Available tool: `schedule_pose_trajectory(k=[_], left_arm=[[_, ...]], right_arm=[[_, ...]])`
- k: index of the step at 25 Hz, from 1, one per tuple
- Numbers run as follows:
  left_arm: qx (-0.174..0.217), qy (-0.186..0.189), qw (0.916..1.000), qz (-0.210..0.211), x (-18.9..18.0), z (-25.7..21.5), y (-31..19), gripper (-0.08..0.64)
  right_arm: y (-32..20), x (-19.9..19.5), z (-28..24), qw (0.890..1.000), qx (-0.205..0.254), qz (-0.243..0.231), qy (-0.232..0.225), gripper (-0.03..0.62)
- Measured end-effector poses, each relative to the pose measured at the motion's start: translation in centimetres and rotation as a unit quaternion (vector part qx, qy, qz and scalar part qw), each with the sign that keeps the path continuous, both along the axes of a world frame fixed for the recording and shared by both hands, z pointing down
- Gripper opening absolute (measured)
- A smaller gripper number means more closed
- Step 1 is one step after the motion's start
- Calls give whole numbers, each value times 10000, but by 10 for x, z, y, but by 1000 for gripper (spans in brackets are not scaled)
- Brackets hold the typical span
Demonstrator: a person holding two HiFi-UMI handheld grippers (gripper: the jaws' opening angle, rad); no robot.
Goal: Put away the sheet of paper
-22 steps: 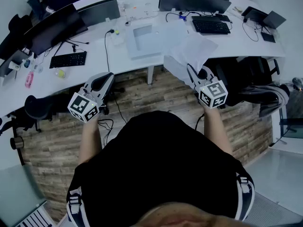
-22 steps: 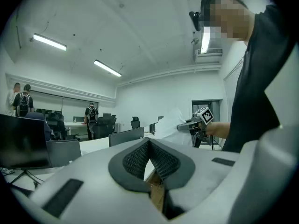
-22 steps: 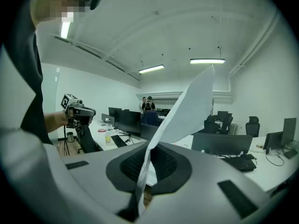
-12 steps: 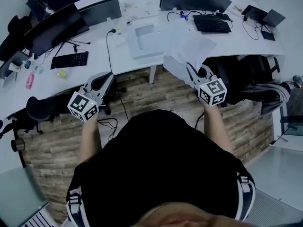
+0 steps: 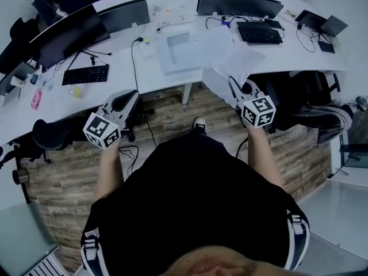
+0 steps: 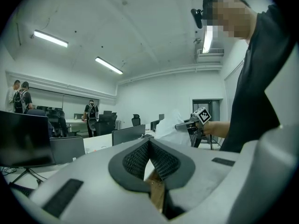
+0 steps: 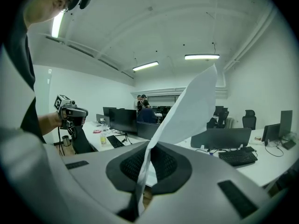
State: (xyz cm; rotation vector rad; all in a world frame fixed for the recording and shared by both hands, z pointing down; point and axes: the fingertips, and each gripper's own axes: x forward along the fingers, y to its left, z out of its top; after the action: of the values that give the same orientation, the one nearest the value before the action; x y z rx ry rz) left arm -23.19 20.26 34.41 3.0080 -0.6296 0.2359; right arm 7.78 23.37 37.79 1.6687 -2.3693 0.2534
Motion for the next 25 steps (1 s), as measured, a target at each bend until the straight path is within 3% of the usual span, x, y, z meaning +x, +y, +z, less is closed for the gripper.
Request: schedule_pose_trajectory(k=[14,25], left_arm=[[-138,-140,9997,-175,5,9,-48,21],[-209,-177,9990,-351,13,12,-80,21]], right_arm=[[-66,18,23,9994,-289,-22,-195,15],[-107,32,36,9991,-396,-126,18,15]])
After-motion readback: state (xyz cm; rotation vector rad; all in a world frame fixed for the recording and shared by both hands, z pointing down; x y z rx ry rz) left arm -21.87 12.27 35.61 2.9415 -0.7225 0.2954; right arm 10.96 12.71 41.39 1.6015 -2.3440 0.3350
